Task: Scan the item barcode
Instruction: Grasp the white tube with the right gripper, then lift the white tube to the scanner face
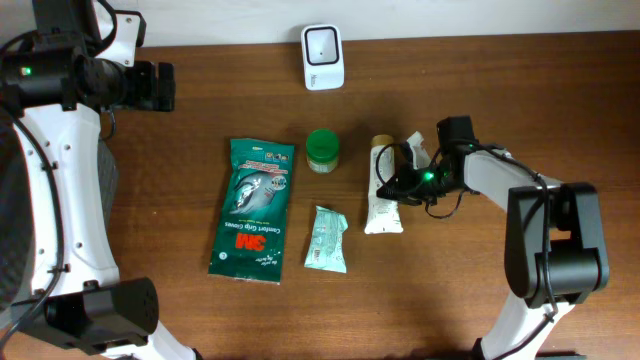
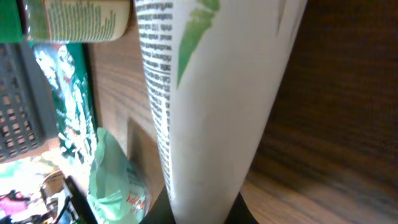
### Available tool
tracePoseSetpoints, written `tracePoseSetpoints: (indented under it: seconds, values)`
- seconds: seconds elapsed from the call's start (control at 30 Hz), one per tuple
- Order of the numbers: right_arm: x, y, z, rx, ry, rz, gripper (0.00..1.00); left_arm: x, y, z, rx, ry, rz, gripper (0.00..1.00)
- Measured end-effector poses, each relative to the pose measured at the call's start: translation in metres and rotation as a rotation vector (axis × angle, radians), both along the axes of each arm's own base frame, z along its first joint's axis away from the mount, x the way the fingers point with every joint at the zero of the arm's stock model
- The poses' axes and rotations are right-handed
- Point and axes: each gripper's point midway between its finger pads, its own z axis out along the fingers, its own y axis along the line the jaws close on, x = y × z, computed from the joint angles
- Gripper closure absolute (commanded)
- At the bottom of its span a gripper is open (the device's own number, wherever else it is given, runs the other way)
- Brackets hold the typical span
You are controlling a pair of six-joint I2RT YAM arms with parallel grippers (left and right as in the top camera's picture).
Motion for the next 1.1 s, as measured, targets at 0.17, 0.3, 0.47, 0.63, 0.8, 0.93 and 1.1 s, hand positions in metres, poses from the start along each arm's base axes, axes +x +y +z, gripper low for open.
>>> tracePoseSetpoints:
  seconds: [0.17,0.3,0.47,0.63,0.8,0.93,1.1]
  values:
    - [0.000,0.013,0.188,0.147,-0.333,0.194,0.96,0.000,0.000,0.000,0.000,0.000,0.000,0.01]
    - [-0.046,0.028,0.304,0.152,-0.732,0.364,0.96,0.000,0.000,0.000,0.000,0.000,0.000,0.01]
    - [-0.031,0.032,0.301,0.054,-0.750,0.328,0.96,0.000,0.000,0.000,0.000,0.000,0.000,0.01]
    - [0.077,0.052,0.273,-0.496,-0.731,0.220,0.96,-0.001,0.000,0.000,-0.002,0.003,-0.001,0.01]
    - [0.239,0.037,0.221,-1.026,-0.995,0.135,0.96,0.000,0.000,0.000,-0.002,0.001,-0.002,0.01]
    - [0.284,0.046,0.191,-1.148,-1.127,0.184,0.96,0.000,-0.001,0.000,-0.003,0.000,-0.002,0.01]
    - [0.292,0.045,0.105,-1.207,-1.024,0.320,0.96,0.000,-0.001,0.000,-0.002,0.000,-0.002,0.01]
